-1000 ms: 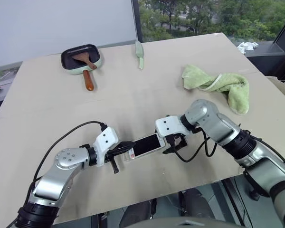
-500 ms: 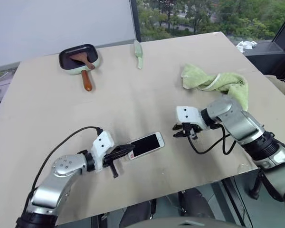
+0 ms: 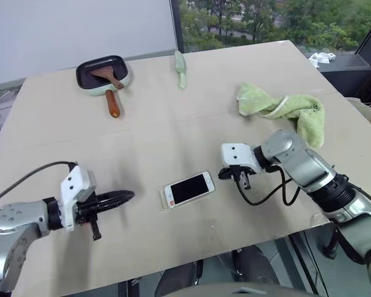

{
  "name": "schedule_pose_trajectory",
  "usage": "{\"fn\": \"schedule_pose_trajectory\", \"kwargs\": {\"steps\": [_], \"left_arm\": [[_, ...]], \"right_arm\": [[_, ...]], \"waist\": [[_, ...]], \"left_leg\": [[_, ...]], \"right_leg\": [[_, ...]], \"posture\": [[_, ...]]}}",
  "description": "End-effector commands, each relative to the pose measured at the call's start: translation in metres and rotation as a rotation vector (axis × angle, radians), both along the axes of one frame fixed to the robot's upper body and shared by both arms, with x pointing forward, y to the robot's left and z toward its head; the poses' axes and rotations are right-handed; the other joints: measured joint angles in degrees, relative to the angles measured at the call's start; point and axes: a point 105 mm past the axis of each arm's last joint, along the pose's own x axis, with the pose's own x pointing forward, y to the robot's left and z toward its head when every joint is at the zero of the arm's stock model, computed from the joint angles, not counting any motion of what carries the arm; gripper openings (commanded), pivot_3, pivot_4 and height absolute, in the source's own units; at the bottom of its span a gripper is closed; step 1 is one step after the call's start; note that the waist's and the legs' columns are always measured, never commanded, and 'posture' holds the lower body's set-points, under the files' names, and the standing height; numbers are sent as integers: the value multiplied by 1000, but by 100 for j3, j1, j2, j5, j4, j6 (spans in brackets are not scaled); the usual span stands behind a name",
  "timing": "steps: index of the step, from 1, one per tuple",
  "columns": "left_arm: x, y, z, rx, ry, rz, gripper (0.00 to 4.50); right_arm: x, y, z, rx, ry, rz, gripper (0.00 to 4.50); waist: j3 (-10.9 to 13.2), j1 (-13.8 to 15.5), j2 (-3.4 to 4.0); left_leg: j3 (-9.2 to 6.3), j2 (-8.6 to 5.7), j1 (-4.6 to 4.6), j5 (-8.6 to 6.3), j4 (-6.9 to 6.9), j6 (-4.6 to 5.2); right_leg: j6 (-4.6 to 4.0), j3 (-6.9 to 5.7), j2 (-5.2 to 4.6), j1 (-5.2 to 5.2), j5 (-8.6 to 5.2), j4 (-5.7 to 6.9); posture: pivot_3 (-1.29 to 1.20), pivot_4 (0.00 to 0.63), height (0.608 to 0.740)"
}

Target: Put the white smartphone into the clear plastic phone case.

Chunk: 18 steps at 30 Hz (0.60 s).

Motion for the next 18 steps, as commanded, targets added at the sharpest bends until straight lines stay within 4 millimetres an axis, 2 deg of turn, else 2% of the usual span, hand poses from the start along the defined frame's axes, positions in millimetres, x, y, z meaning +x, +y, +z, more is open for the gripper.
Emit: {"fn": "schedule_pose_trajectory", "kwargs": {"steps": [1, 7, 10, 18], "left_arm": [[2, -4, -9, 34, -10, -39, 0], [19, -19, -18, 35, -44, -67, 0], [25, -35, -24, 40, -42, -105, 0], [27, -50, -24, 42, -24, -148, 0]], "right_arm": [[4, 4, 8, -19, -70, 19, 108], [3, 4, 2, -54, -86, 27, 108], [0, 10, 0, -59, -84, 44, 108], [-3, 19, 4, -65, -100, 83, 108]], "waist": [[1, 14, -1], [0, 9, -2], [0, -2, -3], [0, -4, -3]], "left_leg": [[-1, 0, 0, 0, 0, 0], [-4, 0, 0, 0, 2, -1], [-3, -1, 0, 0, 2, 0], [-3, 0, 2, 0, 4, 0]], "right_leg": [[0, -1, 0, 0, 0, 0], [0, -4, -1, 2, 0, 2], [0, -3, 0, 1, 0, 2], [0, -1, 1, 1, 0, 6]], "posture": [[0, 150, 740], [0, 150, 740], [0, 150, 740], [0, 150, 740]]}}
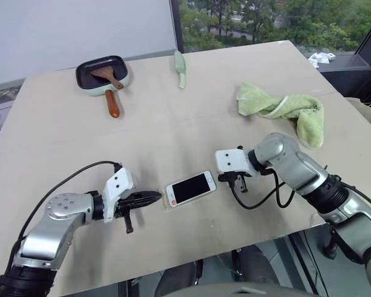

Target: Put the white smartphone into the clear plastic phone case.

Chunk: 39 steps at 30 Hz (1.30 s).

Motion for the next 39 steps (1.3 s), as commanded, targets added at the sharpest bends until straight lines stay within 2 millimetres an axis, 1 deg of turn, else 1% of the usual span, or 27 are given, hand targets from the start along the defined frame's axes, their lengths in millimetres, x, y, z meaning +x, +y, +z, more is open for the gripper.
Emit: {"fn": "schedule_pose_trajectory", "kwargs": {"steps": [1, 6, 9, 12, 17, 21, 23, 27, 28, 31, 34, 35, 37, 38, 39], "left_arm": [[-3, -10, 1, 0, 1, -33, 0], [3, -22, 7, -45, -28, -25, 0], [12, -39, 10, -103, -45, -6, 0], [19, -53, 13, -167, -57, 15, 0], [17, -70, 9, -205, -42, 9, 0], [16, -69, 6, -205, -38, 22, 0], [15, -66, 5, -201, -37, 25, 0], [16, -57, 14, -233, -62, 57, 0], [16, -55, 19, -247, -73, 62, 0], [12, -43, 31, -263, -87, 66, 0], [6, -36, 30, -235, -72, 59, 0], [6, -33, 30, -229, -68, 61, 0], [5, -32, 27, -222, -62, 62, 0], [5, -32, 25, -217, -56, 57, 0], [4, -35, 23, -216, -49, 51, 0]], "right_arm": [[-5, 15, 12, 12, -43, 72, 108], [-11, 25, 15, 14, -48, 109, 108], [-17, 29, 13, -13, -53, 140, 108], [-18, 30, 10, -39, -65, 143, 108], [-15, 27, 9, -60, -74, 117, 108], [-9, 19, 9, -67, -83, 82, 108], [-3, 12, 13, -61, -93, 48, 108], [10, -3, 21, -38, -121, -25, 108], [13, -7, 24, -23, -127, -44, 108], [18, -10, 39, 134, -117, -113, 108], [11, 1, 49, 357, -41, -131, 108], [4, 9, 52, 482, 11, -119, 108], [-14, 21, 54, 693, 145, -90, 108], [-21, 24, 53, 776, 206, -88, 108], [-27, 25, 49, 811, 246, -81, 108]], "waist": [[0, 2, 0], [0, 25, 0], [0, 39, 0], [-2, 3, -5], [-2, -6, -5], [-2, 14, -5], [-2, 18, -5], [-2, 21, -5], [-1, 23, -6], [1, 4, -11], [2, -9, -10], [3, -9, -8], [0, 8, -13], [1, 7, -10], [4, 11, -7]], "left_leg": [[0, 0, 0, 0, 0, 0], [-2, -2, -2, 0, 1, 0], [-7, -4, -2, 0, 5, 0], [-7, -5, -4, 0, 7, 0], [-3, -4, -2, 1, 6, -1], [-3, -4, -2, 1, 9, -1], [-5, -4, -1, 1, 9, -1], [-4, -5, -2, 1, 9, -1], [-4, -6, -2, 1, 10, -1], [-7, -3, -3, 1, 7, -1], [-4, 0, -2, 0, 1, -2], [-1, 1, -1, 0, 0, -2], [-5, 1, -1, 0, -1, -2], [-11, 3, -2, 0, -1, -2], [-11, 2, -3, 0, -2, -2]], "right_leg": [[0, 0, 0, 0, 0, 0], [0, -2, -1, 0, 0, -2], [0, -7, -3, 0, 0, -2], [1, -6, -2, 1, 0, 3], [1, -1, 0, -3, 0, 8], [1, -1, -2, 0, 0, 8], [0, -3, -2, 0, 0, 8], [1, -2, -3, 0, 0, 7], [1, -2, -3, 0, 0, 7], [0, -3, -2, 0, 0, 7], [0, 2, 0, -2, 0, 3], [0, 4, 1, -1, 0, 1], [0, 6, 0, 0, 0, -2], [0, 8, 1, 3, 0, -3], [0, 11, 1, 2, 0, -3]], "posture": [[0, 150, 740], [0, 150, 740], [0, 150, 740], [0, 150, 740], [0, 150, 740], [0, 150, 740], [0, 150, 740], [0, 150, 740], [0, 150, 740], [0, 150, 740], [0, 150, 740], [0, 150, 740], [0, 150, 740], [0, 150, 740], [0, 150, 740]]}}
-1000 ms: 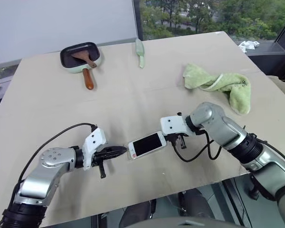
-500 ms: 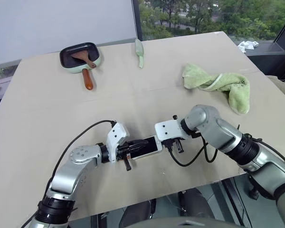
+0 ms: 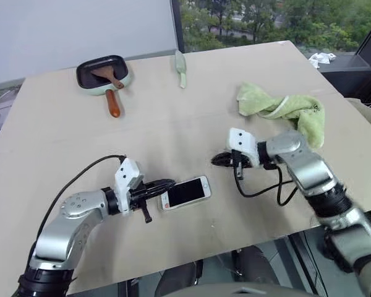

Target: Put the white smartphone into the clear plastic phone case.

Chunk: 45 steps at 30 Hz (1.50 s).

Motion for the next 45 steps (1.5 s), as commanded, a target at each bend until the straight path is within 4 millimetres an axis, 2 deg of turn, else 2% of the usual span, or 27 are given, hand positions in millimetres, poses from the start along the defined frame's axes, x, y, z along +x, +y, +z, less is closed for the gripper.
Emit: {"fn": "schedule_pose_trajectory", "kwargs": {"steps": [1, 4, 10, 12, 16, 20, 22, 27, 33, 41, 45], "left_arm": [[-3, -6, 2, 5, -17, -38, 0], [-6, -11, -7, 26, 5, -61, 0], [-10, -11, -17, 56, 16, -64, 0], [-12, -11, -18, 60, 18, -65, 0], [-14, -8, -21, 74, 20, -61, 0], [-15, -7, -23, 89, 23, -56, 0], [-15, -6, -23, 92, 23, -52, 0], [-16, -3, -27, 112, 29, -45, 0], [-15, -2, -29, 121, 31, -48, 0], [-14, 0, -33, 147, 31, -45, 0], [-13, -1, -32, 135, 26, -43, 0]], "right_arm": [[-18, 4, 9, 185, 46, 59, 108], [-22, 5, -11, 196, 87, 70, 108], [-5, -1, -59, 81, 80, 4, 108], [-3, -11, -91, -91, 100, 3, 108], [-11, -18, -114, -242, 173, 31, 108], [-26, -13, -123, -294, 223, 96, 108], [-33, -11, -125, -313, 220, 139, 108], [-46, -5, -126, -310, 250, 186, 108], [-51, -2, -130, -334, 260, 191, 108], [-45, -8, -143, -451, 311, 90, 108], [-43, -11, -146, -527, 320, 74, 108]], "waist": [[3, 16, 5], [2, 16, 4], [2, -22, 4], [-1, -25, 2], [-27, -7, -1], [-50, 1, 7], [-68, -3, 6], [-73, -5, 5], [-80, -10, 8], [-138, -26, 12], [-171, -26, 20]], "left_leg": [[0, -2, -2, 0, 3, 0], [5, -11, 6, 0, 11, 2], [15, -5, 21, 0, 7, 0], [20, -5, 22, 0, 7, 0], [25, -5, 56, 0, 6, 1], [18, -2, 127, -4, -8, 5], [18, -2, 132, -17, -9, 27], [17, 0, 133, -4, -15, 4], [17, 2, 133, -4, -23, 3], [23, 10, 155, -4, -56, 3], [29, 11, 195, -16, -87, 23]], "right_leg": [[0, 0, -1, 0, 0, 1], [2, -9, -4, 6, 1, 1], [0, -3, 2, 3, 0, 23], [0, 2, 2, 3, 0, 23], [0, 6, 2, 29, 0, 24], [1, -1, 2, 109, -3, 8], [2, -2, 4, 113, -3, 6], [2, -2, 4, 112, -3, 4], [2, -1, 5, 112, -3, -5], [1, 4, 9, 116, -4, -12], [-3, 11, 8, 140, -8, -13]], "posture": [[0, 150, 740], [0, 150, 740], [0, 150, 740], [0, 150, 740], [0, 150, 740], [0, 150, 740], [0, 150, 740], [0, 150, 740], [0, 150, 740], [0, 150, 740], [0, 150, 740]]}}
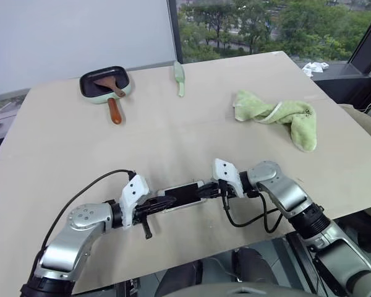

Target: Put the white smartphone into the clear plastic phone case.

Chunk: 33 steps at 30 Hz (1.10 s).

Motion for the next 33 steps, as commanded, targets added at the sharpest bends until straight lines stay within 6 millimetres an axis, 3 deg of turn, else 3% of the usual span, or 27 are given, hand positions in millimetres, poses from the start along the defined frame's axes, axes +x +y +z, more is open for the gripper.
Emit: {"fn": "schedule_pose_trajectory", "kwargs": {"steps": [1, 14, 24, 33], "left_arm": [[1, -2, 3, 0, -20, -12, 0], [1, -3, 3, -5, -23, -7, 0], [1, -3, 1, -10, -21, -3, 0], [2, -2, 2, -8, -22, -7, 0]], "right_arm": [[-22, -25, -73, -321, 191, -56, 108], [-11, -45, -80, -513, 127, -124, 108], [-9, -66, -72, -500, 154, -173, 108], [-15, -73, -71, -458, 198, -215, 108]], "waist": [[-3, -3, 6], [-56, 13, 40], [-55, 119, 48], [-52, 192, 45]], "left_leg": [[0, 2, 17, -1, -5, 1], [-12, 7, 52, -3, -8, 2], [-30, -5, 49, -16, -7, -21], [-51, -11, 36, -17, -8, -22]], "right_leg": [[-1, 0, 1, 13, -2, -2], [24, -16, 6, 62, -19, -25], [39, -29, -6, 75, -29, -35], [50, -33, -11, 74, -38, -46]], "posture": [[0, 150, 740], [0, 150, 740], [0, 150, 740], [0, 150, 740]]}}
